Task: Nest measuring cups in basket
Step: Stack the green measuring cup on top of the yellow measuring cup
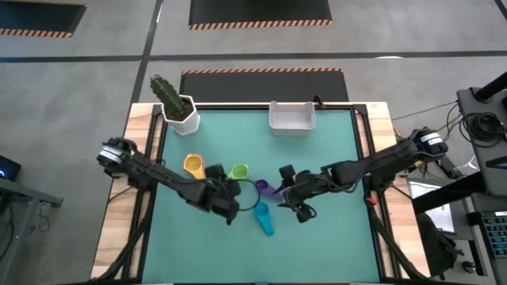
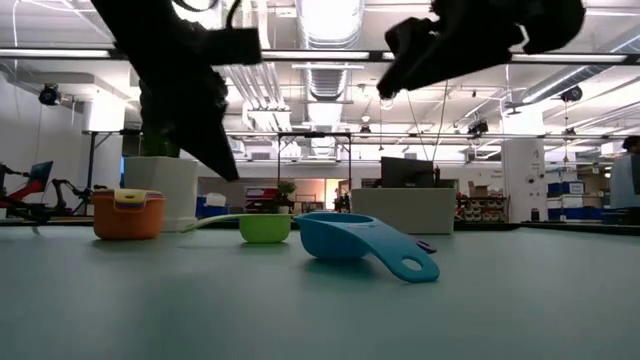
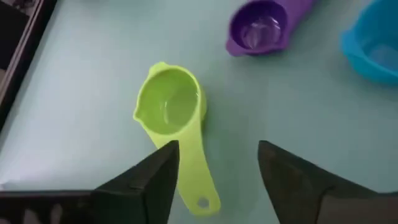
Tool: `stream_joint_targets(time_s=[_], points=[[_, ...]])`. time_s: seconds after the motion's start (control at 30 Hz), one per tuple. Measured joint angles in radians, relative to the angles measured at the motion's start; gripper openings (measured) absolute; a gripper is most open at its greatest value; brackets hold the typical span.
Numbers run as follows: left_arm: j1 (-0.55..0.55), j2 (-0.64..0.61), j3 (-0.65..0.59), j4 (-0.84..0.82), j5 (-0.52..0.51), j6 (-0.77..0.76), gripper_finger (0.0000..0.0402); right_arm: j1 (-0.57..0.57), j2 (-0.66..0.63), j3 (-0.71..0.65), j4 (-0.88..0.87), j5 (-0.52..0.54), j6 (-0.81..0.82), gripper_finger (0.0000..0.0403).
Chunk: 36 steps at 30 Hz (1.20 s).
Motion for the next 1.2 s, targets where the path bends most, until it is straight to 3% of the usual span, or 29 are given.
stream_joint_targets(time_s=[0.23,0.47,0.63,0.87,1.2], points=[[0.093,0.0,-0.047,0.073,0.005,0.004,0.0185,0.002,-0.059,-0.08,0.054,0.005,0.007,0.0189],[0.14,0.0,-0.114,0.181,0.088,0.007,0.0165,0.002,-0.066,-0.094,0.055,0.005,0.003,0.0189],[0.138,-0.011,-0.118,0.183,0.125,-0.012,0.0197,0.002,-0.066,-0.094,0.054,0.005,-0.008,0.0189],[0.151,-0.012,-0.157,0.184,0.068,-0.012,0.0261,0.002,-0.066,-0.094,0.053,0.005,-0.012,0.0189],[0.158,-0.012,-0.235,0.319,0.081,-0.014,0.0231,0.002,-0.065,-0.094,0.05,0.022,-0.016,0.0189]])
